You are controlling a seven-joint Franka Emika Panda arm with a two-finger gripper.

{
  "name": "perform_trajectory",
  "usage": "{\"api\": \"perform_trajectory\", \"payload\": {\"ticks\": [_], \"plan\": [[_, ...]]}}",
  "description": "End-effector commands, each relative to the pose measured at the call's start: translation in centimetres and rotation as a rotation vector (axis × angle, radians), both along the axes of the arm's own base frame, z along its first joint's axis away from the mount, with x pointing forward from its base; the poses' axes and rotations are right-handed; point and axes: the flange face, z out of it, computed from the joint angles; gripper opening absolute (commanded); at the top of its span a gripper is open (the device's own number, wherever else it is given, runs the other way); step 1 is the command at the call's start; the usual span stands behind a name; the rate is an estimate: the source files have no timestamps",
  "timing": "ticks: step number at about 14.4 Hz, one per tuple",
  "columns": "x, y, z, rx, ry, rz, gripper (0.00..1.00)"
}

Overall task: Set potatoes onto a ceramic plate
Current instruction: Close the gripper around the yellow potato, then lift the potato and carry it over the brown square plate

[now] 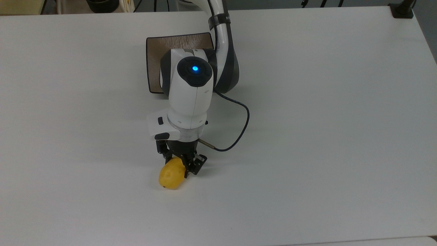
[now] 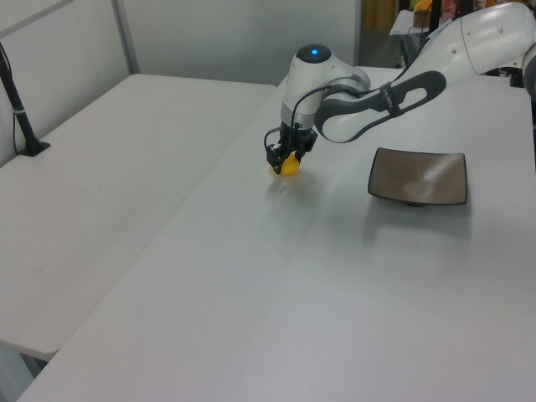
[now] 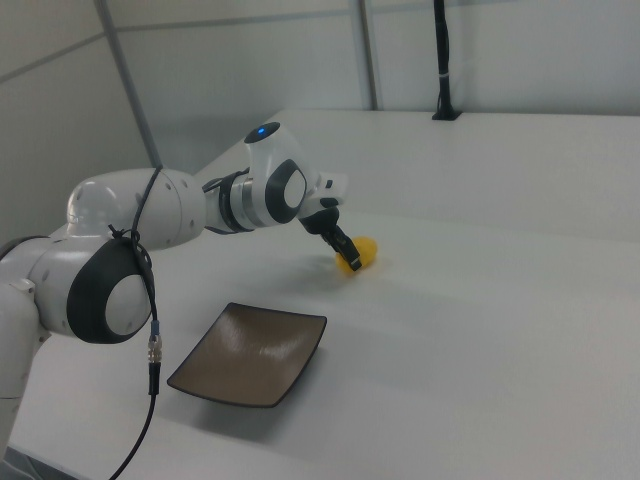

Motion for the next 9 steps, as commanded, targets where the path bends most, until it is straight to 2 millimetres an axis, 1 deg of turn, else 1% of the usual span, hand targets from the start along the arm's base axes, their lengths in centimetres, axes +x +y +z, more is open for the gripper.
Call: {"api": "perform_trajectory", "payload": {"ticks": [1, 2, 3, 4, 7, 9], "plan": [[-0.4, 0.0, 1.6, -0.008, -0.03, -0.005, 0.0], [-0.5, -0.3, 3.9, 0.002, -0.053, -0.012, 0.0], [-1.2, -0.8, 5.9, 0.009, -0.06, -0.019, 0.0], [-2.4, -1.4, 8.5, 0.011, -0.071, -0.024, 0.0], [-5.1, -1.6, 13.8, 0.013, -0.059, -0.033, 0.0], [-7.0, -1.5, 17.2, 0.038, -0.041, -0.007, 0.0]]}}
